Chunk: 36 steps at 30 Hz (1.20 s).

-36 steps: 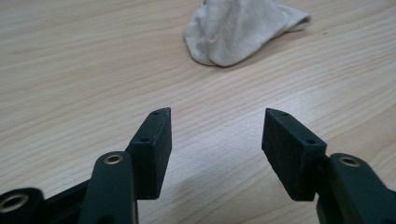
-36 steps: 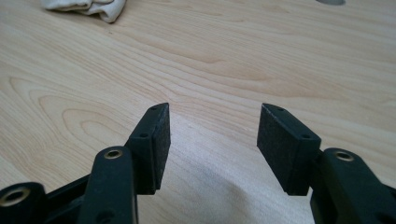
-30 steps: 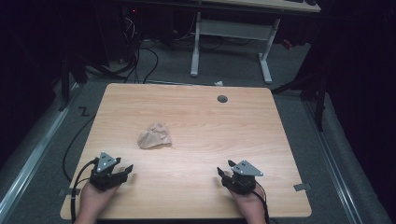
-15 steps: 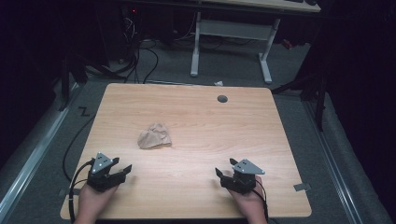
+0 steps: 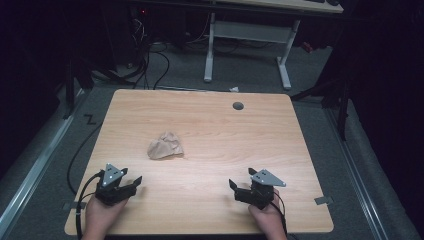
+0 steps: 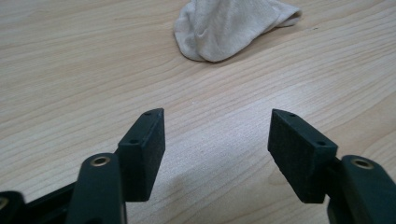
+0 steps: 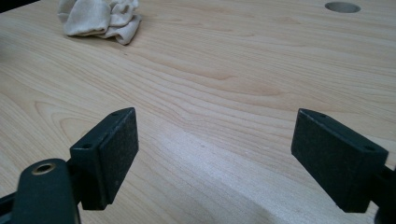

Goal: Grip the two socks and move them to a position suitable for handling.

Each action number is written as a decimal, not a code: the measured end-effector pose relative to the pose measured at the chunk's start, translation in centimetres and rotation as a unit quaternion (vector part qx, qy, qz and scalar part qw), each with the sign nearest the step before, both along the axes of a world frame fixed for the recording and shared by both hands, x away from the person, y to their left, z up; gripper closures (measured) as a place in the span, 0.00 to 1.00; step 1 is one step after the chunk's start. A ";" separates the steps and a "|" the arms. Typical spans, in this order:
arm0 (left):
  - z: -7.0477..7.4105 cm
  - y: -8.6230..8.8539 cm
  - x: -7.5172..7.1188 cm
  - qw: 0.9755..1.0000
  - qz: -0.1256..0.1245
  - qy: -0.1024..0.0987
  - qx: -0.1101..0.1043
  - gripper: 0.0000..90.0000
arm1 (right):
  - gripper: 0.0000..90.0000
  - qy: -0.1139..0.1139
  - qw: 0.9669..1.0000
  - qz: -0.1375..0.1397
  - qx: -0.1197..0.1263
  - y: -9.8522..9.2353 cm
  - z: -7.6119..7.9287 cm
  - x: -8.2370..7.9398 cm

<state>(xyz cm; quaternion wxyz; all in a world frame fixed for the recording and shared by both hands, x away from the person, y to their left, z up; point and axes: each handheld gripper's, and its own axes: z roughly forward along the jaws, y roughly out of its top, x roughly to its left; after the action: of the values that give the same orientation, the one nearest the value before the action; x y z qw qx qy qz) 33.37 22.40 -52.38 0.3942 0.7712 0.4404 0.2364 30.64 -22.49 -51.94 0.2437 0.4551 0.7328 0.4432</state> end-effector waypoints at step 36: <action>0.9 -3.1 2.6 0.999 -0.015 0.029 -0.014 0.44 | 0.17 0.026 0.999 0.044 0.017 0.5 -0.1 0.1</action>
<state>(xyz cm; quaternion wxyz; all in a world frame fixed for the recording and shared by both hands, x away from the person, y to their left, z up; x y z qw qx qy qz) 35.93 19.31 -51.44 0.3958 0.7784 0.4435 0.2020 30.71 -21.97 -52.07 0.1972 0.4379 0.7503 0.4542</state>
